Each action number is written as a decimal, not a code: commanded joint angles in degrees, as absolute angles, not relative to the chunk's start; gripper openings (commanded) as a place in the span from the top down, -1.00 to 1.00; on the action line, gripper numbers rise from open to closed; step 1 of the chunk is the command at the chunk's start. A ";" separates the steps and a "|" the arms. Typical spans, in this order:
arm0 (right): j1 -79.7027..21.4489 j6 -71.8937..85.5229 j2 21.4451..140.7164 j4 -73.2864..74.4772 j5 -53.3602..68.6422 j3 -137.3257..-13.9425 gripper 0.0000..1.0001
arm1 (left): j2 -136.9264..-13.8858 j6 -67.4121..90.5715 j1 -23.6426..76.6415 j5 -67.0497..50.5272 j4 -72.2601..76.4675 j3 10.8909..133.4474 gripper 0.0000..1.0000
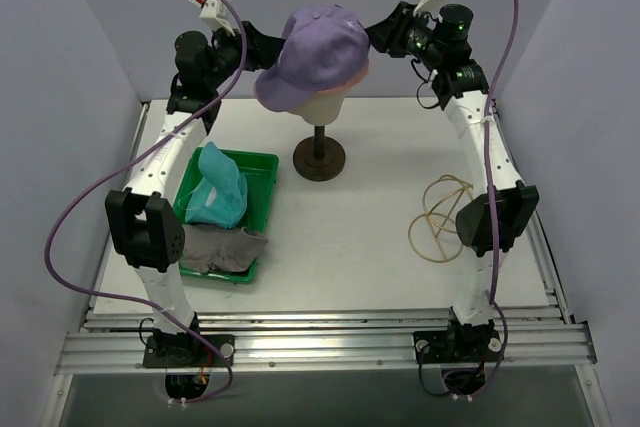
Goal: Stack the hats
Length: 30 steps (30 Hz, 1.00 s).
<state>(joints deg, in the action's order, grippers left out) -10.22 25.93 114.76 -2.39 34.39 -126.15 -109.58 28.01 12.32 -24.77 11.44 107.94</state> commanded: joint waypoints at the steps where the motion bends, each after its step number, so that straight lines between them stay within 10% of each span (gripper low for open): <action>1: -10.72 24.35 114.34 -3.60 33.58 -128.58 0.42 | -110.56 27.51 13.54 -27.69 12.83 109.34 -0.57; 30: -13.36 21.62 118.91 5.27 20.57 -120.85 0.72 | -110.65 27.60 13.54 -26.81 16.96 103.19 -0.57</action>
<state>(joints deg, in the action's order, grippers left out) -12.71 23.53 117.51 -2.15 22.44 -123.74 -109.84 28.29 12.78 -24.93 17.80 104.66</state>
